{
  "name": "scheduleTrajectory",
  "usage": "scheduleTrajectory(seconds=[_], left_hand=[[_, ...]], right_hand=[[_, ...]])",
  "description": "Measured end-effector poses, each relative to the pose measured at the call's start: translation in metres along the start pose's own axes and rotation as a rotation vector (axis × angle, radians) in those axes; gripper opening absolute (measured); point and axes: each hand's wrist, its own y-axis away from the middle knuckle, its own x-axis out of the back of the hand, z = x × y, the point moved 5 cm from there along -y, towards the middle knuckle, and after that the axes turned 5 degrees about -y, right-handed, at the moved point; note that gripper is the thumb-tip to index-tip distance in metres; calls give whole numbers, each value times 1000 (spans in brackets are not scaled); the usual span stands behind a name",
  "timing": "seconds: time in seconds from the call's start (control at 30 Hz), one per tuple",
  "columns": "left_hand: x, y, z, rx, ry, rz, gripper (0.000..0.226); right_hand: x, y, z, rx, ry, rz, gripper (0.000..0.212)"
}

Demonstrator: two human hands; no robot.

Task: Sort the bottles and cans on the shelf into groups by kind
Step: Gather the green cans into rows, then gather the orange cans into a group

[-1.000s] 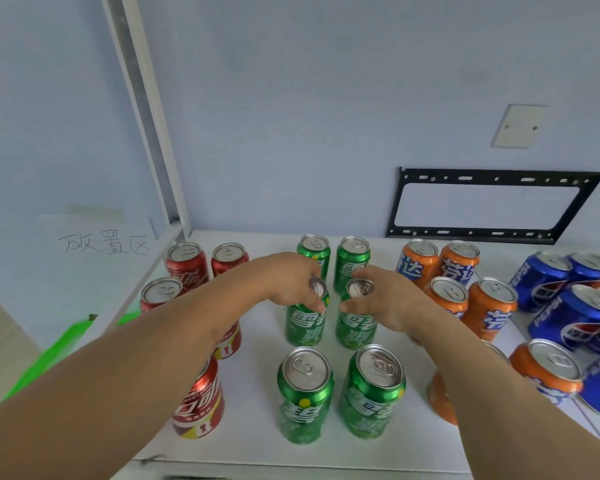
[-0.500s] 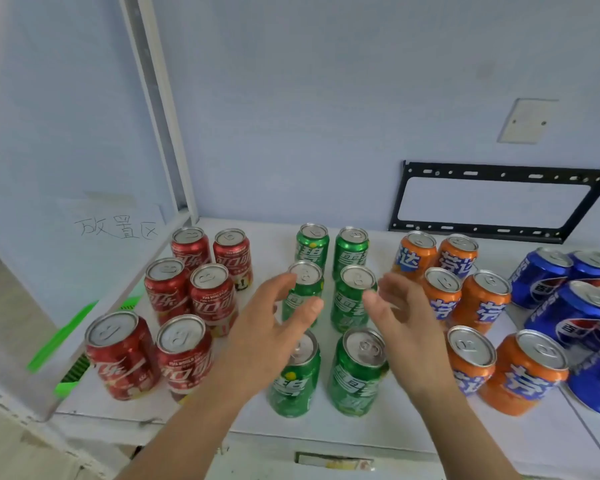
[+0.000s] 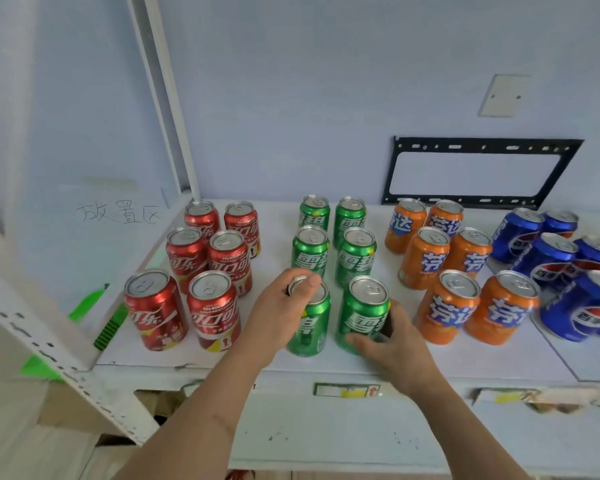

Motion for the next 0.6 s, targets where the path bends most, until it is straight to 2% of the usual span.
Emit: scheduleTrajectory(seconds=[0.13,0.23,0.4,0.53,0.6], left_hand=[[0,1,0,-21,18,-30,21],[1,2,1,-33,48,-58,17],[10,0,25,-80,-65,24,51],[2,-13,76,-250,-318,98,49],[-10,-23,103,-311,-416,89,47]], right_hand=[[-1,4,-4,-10,8,-24,66],[1,5,-8,-62,59,-40,76],[17,10,-33,-97,174,-69,110],[46,8,-71,-36,189,-55,96],[65,-2,-86,-15,217,-62,81]])
